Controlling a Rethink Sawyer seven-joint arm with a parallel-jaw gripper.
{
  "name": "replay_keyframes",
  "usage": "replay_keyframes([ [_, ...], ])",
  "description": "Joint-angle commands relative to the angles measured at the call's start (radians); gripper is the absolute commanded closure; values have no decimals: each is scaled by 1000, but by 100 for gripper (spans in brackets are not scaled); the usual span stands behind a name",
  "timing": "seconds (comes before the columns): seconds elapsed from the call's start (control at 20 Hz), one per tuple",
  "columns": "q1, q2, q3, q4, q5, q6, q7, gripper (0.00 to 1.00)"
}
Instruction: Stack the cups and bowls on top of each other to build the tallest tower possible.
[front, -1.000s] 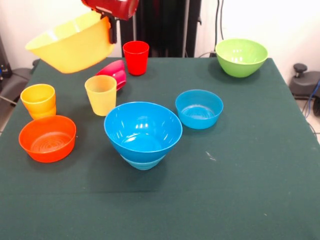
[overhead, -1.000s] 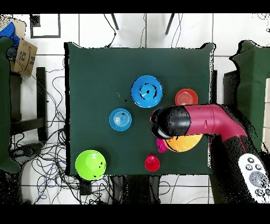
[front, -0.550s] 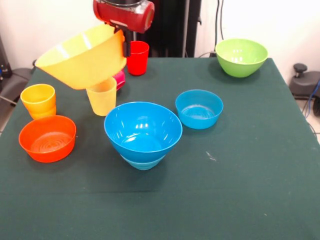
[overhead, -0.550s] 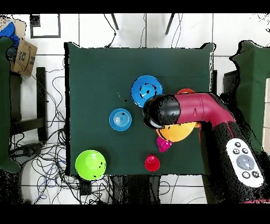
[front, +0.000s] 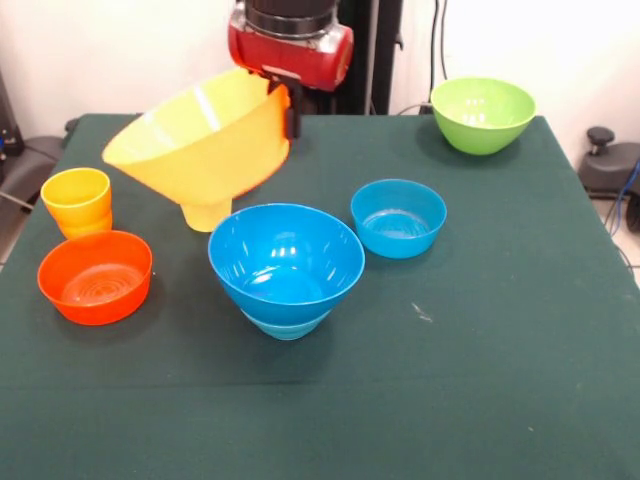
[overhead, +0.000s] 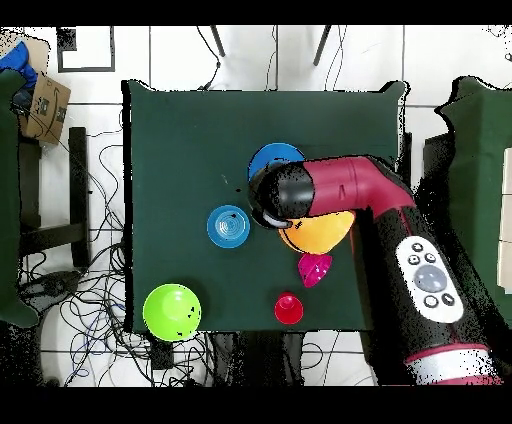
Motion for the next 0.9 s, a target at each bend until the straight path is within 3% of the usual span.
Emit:
replay_keyframes([
  [0.05,93,78,-73,-96,-8,93,75,100],
  [0.45,176,142,-136,-163,-7,67,126,100],
  [0.9,222,193,-189,-223,-14,25,108,100],
])
